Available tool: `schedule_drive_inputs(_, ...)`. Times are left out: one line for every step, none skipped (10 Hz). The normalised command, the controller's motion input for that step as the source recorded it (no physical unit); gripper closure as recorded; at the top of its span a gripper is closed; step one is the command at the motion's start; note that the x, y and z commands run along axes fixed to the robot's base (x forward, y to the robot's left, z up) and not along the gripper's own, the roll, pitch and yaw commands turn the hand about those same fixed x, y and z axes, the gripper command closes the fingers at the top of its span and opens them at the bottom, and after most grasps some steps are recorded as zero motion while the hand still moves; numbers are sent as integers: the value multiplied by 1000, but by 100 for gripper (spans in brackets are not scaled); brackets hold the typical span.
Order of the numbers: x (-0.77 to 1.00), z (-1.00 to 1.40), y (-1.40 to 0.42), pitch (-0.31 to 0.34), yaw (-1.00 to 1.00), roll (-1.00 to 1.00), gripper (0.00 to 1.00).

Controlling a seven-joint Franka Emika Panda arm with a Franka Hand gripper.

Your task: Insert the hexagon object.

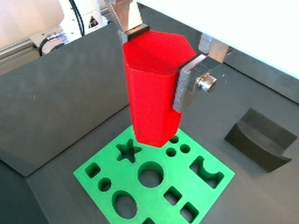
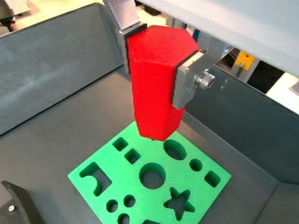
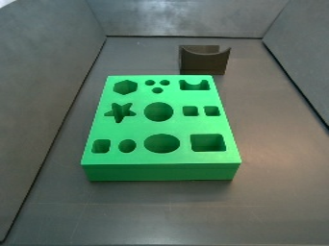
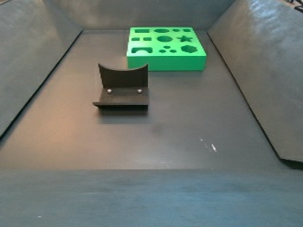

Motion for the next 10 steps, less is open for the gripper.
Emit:
schedule_drive_inputs(0, 0, -3, 9, 0, 37, 100)
schedule_drive_inputs(0, 0, 0, -10, 0, 0, 100)
schedule_drive_inputs(0, 0, -20, 0, 0, 0, 100)
schedule_drive_inputs(-537, -900, 203, -164, 114, 154, 100)
schedule_drive_inputs(-794, -1000, 311, -94, 183, 129, 100)
schedule_drive_inputs(-840, -1000, 251, -64, 231, 63, 100)
schedule_drive_inputs(-811, -923, 486, -116, 163, 189, 100)
schedule_drive_inputs(-580, -843, 631, -54, 3, 224, 100)
schedule_drive_inputs(-340, -906, 443, -53, 0, 217, 100)
schedule_drive_inputs(-309, -1000, 246, -73, 9, 156, 100)
